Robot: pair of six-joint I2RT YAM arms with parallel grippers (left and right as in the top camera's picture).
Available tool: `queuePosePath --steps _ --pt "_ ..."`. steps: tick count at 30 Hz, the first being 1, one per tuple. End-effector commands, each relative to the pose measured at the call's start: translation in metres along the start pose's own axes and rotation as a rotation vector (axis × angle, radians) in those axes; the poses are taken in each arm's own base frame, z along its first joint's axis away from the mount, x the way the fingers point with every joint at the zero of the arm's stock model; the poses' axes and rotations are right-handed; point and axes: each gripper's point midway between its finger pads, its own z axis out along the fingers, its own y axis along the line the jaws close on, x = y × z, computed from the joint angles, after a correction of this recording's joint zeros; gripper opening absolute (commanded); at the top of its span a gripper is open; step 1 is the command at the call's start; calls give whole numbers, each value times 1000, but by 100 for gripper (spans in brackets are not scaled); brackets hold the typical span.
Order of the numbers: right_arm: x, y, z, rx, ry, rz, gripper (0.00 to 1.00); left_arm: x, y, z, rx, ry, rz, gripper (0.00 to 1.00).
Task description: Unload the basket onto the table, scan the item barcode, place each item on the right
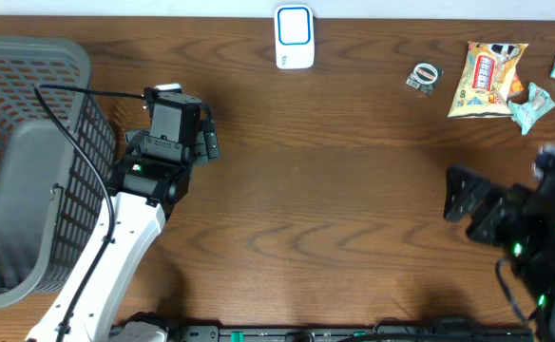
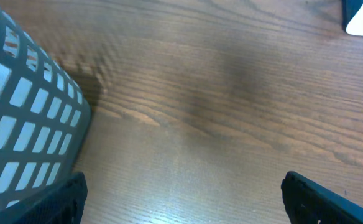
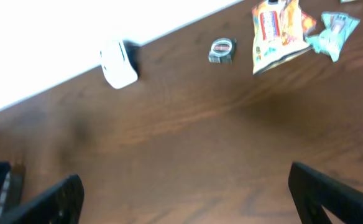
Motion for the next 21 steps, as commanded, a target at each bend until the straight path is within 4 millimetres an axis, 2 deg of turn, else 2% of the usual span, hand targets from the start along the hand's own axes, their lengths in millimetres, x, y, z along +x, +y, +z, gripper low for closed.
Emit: queuePosePath --steps 1,10,21 --pt "21 -11 11 10 -7 -10 99 -3 4 -2 -16 -13 8 98" --pt "52 -26 37 35 46 32 99 -3 4 -2 -16 -13 8 98" --pt "59 -33 44 68 64 30 99 -3 4 -2 -16 -13 8 98"
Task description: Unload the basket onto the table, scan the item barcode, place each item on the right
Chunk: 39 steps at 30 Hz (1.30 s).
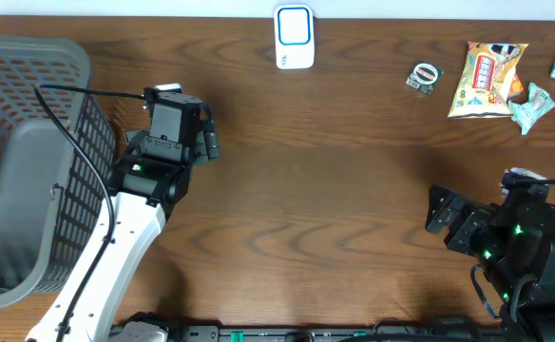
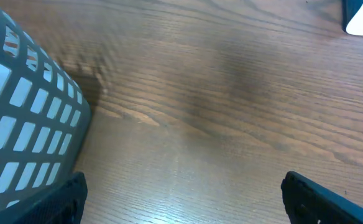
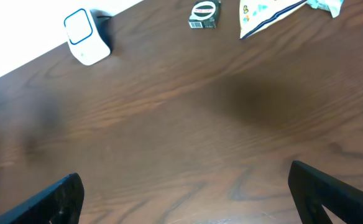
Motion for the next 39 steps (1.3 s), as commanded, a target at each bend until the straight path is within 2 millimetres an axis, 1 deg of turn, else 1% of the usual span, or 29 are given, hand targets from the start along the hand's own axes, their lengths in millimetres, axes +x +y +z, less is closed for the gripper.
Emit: queuePosePath --steps 1,12,24,39 --pt "2 -3 2 17 4 9 99 -3 4 -2 -16 -12 8 98" --pt "13 -7 2 32 51 8 99 -3 4 -2 -16 -12 8 98" --pt "35 -17 -1 75 138 5 99 -3 4 -2 -16 -12 8 97" --pt "35 -23 -1 107 133 2 99 -3 4 -2 -16 -12 8 98"
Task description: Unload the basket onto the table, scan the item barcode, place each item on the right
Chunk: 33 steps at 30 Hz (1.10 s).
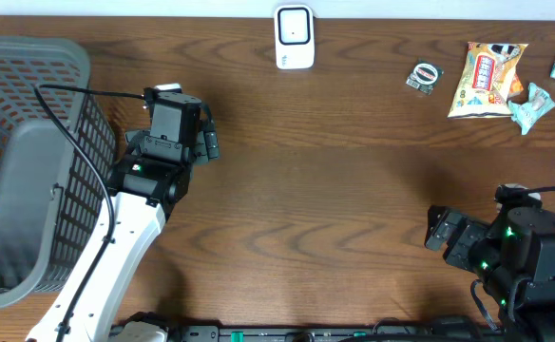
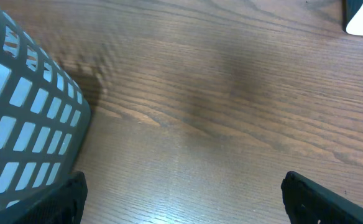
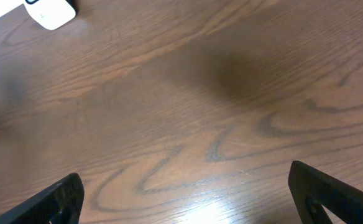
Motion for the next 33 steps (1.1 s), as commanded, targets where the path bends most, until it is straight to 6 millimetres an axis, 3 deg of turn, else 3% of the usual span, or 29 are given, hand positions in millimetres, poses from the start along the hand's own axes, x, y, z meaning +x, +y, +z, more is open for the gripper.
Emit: queuePosePath --steps 1,12,20,26,33 --pt "1 -3 2 19 0 1 99 -3 4 -2 -16 -12 8 98" --pt "-7 0 4 9 -35 0 99 -3 4 -2 -16 -12 8 98" --pt "-18 30 16 -157 -131 -258 99 -3 4 -2 -16 -13 8 98" --pt "-20 47 35 -295 -306 -328 99 -3 4 -2 -16 -12 8 98" --pt "-13 52 37 -384 -489 -365 99 -3 4 -2 -16 -13 8 98"
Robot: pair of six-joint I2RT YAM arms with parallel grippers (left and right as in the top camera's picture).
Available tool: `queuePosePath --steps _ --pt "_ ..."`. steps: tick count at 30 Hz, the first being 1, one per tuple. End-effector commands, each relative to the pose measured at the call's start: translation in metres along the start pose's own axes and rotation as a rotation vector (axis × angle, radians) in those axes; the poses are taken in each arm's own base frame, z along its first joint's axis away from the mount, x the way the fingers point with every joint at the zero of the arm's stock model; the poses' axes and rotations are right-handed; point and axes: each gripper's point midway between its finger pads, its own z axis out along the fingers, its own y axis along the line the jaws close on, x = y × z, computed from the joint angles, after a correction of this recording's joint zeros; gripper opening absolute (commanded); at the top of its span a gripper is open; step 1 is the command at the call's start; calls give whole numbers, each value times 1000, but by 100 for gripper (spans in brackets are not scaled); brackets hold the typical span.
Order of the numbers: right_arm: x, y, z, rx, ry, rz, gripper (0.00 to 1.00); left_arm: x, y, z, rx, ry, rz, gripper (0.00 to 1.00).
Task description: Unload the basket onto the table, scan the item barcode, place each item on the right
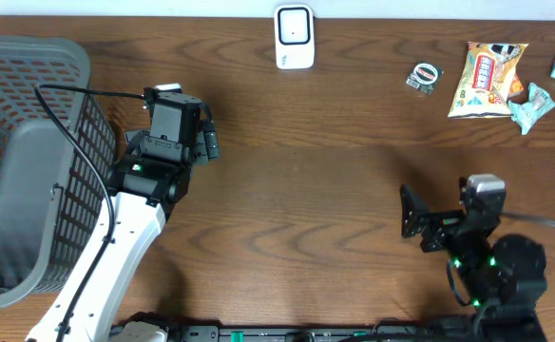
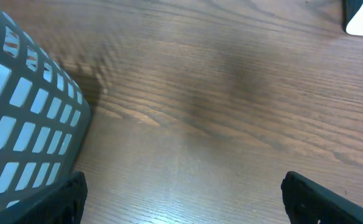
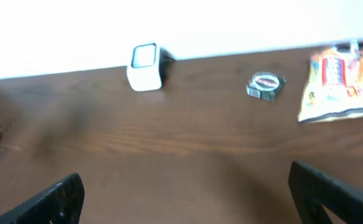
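The white barcode scanner (image 1: 294, 36) stands at the table's far edge, also in the right wrist view (image 3: 145, 66). The items lie at the far right: a small tape roll (image 1: 424, 76) (image 3: 265, 85), a yellow snack bag (image 1: 488, 79) (image 3: 342, 78) and two teal packets (image 1: 532, 104). My right gripper (image 1: 418, 220) (image 3: 184, 186) is open and empty over bare wood at the near right, well short of the items. My left gripper (image 1: 173, 133) (image 2: 181, 193) is open and empty beside the basket.
A large grey mesh basket (image 1: 30, 161) (image 2: 20, 118) fills the left end of the table, right against the left arm. A black cable runs from the basket's rim to the left wrist. A corner of the scanner shows at the top right of the left wrist view.
My right arm has shifted left and its wrist view has risen from bare wood to the scanner, tape roll and snack bag. The left arm has not moved.
My right gripper was open near the table's right edge, facing the back of the table. At the two later moments it was lower and further left, looking down at bare wood. Now it faces the scanner and items again. Nothing was taken; the left arm stayed still.
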Motion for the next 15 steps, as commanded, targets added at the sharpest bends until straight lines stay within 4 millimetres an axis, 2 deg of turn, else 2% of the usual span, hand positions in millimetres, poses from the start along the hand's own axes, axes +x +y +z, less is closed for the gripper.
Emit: queuePosePath --steps 1,9,15 --pt "10 5 -3 -44 -66 -49 99 -3 4 -2 -16 -12 8 98" --pt "40 -1 1 -61 -185 -70 99 -3 4 -2 -16 -12 8 97" --pt "44 -3 4 -61 -232 -85 99 -3 4 -2 -16 -12 8 98"
